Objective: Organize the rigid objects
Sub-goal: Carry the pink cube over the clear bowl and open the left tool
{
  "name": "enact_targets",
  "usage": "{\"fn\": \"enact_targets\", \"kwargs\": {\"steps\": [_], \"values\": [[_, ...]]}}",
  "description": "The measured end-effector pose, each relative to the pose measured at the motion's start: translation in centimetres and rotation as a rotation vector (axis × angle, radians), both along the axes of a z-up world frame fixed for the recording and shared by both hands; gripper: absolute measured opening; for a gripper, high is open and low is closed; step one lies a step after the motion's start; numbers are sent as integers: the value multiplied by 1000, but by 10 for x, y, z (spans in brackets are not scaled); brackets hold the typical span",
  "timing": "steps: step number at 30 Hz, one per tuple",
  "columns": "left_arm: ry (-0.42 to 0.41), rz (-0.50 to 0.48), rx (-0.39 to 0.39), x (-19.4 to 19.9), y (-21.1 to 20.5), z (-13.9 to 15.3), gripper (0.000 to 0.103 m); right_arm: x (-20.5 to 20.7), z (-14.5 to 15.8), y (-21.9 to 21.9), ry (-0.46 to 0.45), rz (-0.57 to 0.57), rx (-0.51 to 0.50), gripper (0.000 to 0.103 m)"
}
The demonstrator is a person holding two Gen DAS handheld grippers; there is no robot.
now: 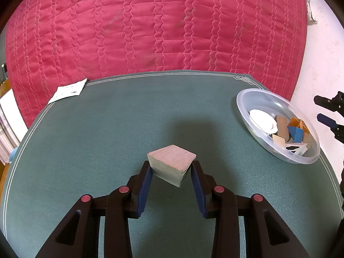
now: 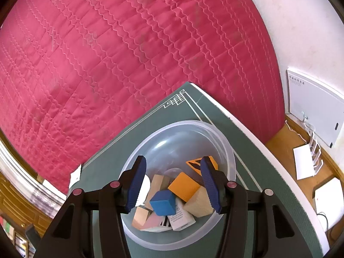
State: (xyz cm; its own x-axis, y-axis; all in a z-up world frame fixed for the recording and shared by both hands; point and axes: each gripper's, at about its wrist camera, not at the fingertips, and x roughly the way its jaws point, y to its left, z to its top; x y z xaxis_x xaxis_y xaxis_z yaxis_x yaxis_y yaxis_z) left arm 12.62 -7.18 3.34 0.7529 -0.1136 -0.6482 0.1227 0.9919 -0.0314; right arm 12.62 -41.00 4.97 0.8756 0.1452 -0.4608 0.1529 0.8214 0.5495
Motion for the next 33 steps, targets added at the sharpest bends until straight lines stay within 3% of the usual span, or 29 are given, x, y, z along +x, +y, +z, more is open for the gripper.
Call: {"fn": "enact_targets", "kwargs": {"steps": [9,16,33], "values": [[16,-34,-11,0,-17,-1,39,-3,2,9,-6,-33,-61,55],[11,-117,-17,1,-47,12,39,-4,5,17,-10,-61,-116,56],[-36,-276,-33,18,-117,33,39,-9,5,6,-17,-128,-105,60]]}}
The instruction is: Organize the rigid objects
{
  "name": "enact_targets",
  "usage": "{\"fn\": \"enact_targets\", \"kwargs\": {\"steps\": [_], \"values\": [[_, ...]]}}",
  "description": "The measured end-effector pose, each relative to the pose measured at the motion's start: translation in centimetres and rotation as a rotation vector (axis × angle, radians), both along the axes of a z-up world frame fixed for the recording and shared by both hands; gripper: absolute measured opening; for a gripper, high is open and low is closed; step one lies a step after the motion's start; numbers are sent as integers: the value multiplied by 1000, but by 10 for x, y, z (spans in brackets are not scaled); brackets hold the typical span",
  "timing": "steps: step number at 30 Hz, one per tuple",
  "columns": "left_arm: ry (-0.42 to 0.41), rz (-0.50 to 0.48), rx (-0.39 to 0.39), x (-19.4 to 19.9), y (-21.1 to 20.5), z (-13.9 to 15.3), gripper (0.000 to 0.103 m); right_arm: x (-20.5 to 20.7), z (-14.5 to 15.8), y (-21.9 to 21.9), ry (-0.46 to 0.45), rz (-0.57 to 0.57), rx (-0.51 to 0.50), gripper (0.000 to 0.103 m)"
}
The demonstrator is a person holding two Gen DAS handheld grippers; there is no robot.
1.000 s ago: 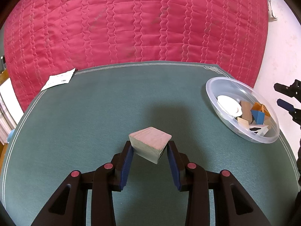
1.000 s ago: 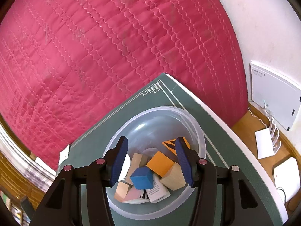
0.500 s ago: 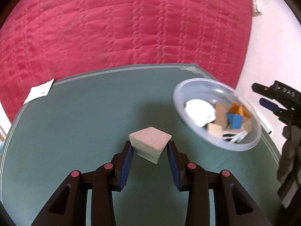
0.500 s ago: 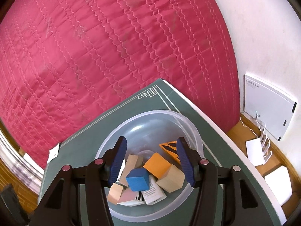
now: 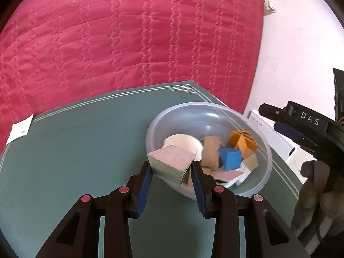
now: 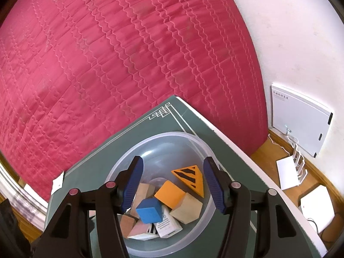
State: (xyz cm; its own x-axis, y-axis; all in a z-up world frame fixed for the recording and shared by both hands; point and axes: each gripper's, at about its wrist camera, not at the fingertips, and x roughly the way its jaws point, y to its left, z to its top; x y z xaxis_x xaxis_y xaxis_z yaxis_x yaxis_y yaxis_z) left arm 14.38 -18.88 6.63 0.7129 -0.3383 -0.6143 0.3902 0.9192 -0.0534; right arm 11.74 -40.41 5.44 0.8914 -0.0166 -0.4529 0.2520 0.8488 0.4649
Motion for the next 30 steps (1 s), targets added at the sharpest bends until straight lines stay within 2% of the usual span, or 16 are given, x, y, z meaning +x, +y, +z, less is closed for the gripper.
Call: {"fn": "enact_targets", "kwargs": {"steps": [6,7,8,10,16,24,26,28,30], "values": [[1,-42,1,11,-19,0,40,1,1,0,-4,-1,-2,60],[6,-51,1,13,-22,-1,42,1,2,-1,-4,-1,-2,60],[8,-54,0,14,-22,-1,47,1,2,-1,-5,-2,-1,60],[-3,-48,-9,14,-20,-2,74,1,3,-3,-6,-5,2,60],[-6,-6,-23,12,-3,-2,82,1,4,-5,-11,-8,5,60],[-41,170,9,-1,34,2,94,-2,8,-9,-22,-22,13,80],[-55,193,14,-6,39,6,96,-4,10,-11,-24,-34,16,89],[-74,214,27,-12,42,11,102,-4,12,-15,-22,-42,18,97],[-102,221,35,-16,41,16,102,-5,16,-16,-17,-38,6,101]]}}
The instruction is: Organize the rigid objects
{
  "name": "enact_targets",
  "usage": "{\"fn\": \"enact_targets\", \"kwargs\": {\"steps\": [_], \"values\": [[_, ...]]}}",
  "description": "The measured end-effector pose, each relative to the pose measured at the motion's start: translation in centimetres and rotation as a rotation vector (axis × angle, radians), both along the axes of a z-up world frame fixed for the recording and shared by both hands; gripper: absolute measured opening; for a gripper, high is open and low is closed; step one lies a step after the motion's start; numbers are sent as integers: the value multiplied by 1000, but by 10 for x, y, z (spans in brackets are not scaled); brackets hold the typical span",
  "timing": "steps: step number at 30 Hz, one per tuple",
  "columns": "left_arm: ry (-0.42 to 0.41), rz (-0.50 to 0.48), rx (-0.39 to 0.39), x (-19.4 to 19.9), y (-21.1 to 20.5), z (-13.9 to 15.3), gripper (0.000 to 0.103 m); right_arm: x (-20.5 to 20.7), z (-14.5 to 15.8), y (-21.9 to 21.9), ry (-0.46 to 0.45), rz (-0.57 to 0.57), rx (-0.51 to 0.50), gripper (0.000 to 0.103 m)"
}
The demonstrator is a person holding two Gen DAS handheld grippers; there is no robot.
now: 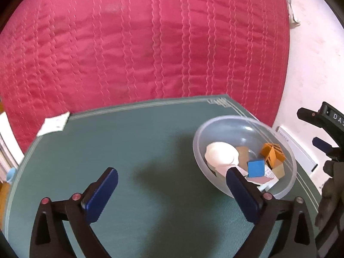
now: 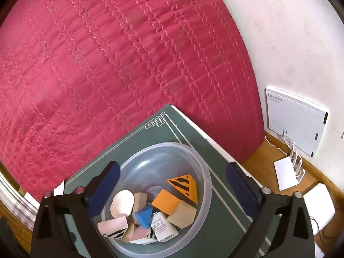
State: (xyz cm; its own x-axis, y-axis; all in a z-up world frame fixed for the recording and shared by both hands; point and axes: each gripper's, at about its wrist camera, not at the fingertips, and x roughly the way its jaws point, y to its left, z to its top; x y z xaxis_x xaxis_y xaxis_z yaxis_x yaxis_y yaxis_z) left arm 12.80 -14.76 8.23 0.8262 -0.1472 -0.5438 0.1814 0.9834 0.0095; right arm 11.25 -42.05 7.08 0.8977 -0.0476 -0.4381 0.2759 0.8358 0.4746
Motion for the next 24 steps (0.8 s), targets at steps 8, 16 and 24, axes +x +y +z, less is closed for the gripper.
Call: {"fn": "enact_targets", "kwargs": {"steps": [8,16,24], "values": [[-18,-14,31,-10,-2,12,102,-6,28,11,80,-4,-210,103],[-20,-19,20,-15,3,16,102,-33,49,27,139,11,-424,103],[-70,-35,36,-28,-1,28,102,-41,27,62,228,148,-602,103]]}}
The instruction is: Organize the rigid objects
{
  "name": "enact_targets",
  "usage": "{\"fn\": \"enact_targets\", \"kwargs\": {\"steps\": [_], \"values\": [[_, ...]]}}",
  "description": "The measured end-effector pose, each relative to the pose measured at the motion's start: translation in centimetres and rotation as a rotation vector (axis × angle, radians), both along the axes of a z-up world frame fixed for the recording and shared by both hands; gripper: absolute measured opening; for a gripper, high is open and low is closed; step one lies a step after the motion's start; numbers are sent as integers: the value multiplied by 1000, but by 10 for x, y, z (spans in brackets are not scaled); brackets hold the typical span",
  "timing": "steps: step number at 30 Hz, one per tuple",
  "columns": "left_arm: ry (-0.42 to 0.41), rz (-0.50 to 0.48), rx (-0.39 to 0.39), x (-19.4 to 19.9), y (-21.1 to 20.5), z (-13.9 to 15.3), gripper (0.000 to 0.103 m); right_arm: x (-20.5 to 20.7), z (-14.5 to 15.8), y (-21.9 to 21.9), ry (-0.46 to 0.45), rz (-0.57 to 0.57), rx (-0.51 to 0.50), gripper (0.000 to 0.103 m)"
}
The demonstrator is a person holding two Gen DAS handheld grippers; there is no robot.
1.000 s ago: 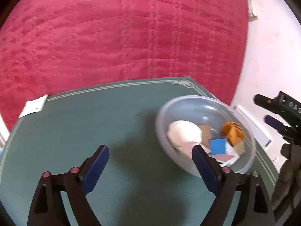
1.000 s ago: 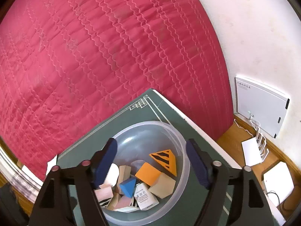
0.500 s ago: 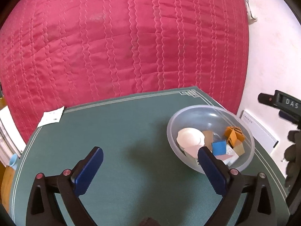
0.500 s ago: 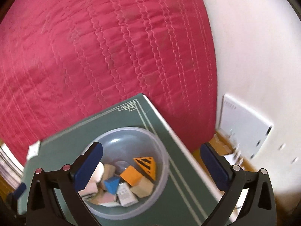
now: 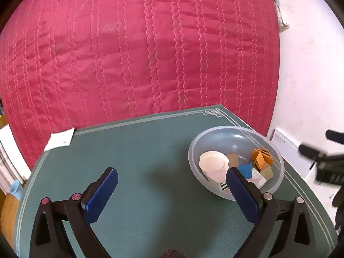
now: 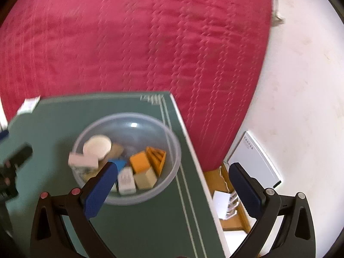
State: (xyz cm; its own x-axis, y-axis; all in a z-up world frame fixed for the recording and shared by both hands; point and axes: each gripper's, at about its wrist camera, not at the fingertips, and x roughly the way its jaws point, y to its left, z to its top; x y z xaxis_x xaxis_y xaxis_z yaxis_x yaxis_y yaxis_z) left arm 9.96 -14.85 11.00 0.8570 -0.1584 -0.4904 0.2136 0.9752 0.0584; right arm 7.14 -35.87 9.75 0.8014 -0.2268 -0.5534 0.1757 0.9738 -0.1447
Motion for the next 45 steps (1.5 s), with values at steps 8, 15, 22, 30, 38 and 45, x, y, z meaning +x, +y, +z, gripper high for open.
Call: {"fn": "enact_targets", "kwargs": {"steps": [8,15,22,30,38,45], "values": [[-63,-14,35,-15,-7,9,102,-5,-3,10,11,26,-9,103],[-64,-16,46,-15,-8,9,102,-8,-8,14,32,43,-39,103],[-69,-32,57,-17,-11,8,102,-13,-8,20,35,57,-71,103],[-68,-34,80,-19,-14,5,102,-12,-12,23,50,57,-93,103],[-63,-33,99,-19,-16,1,102,-8,-16,21,67,60,-88,103],[-57,-38,113,-18,-18,-3,102,-7,-17,20,71,66,-78,103]]}}
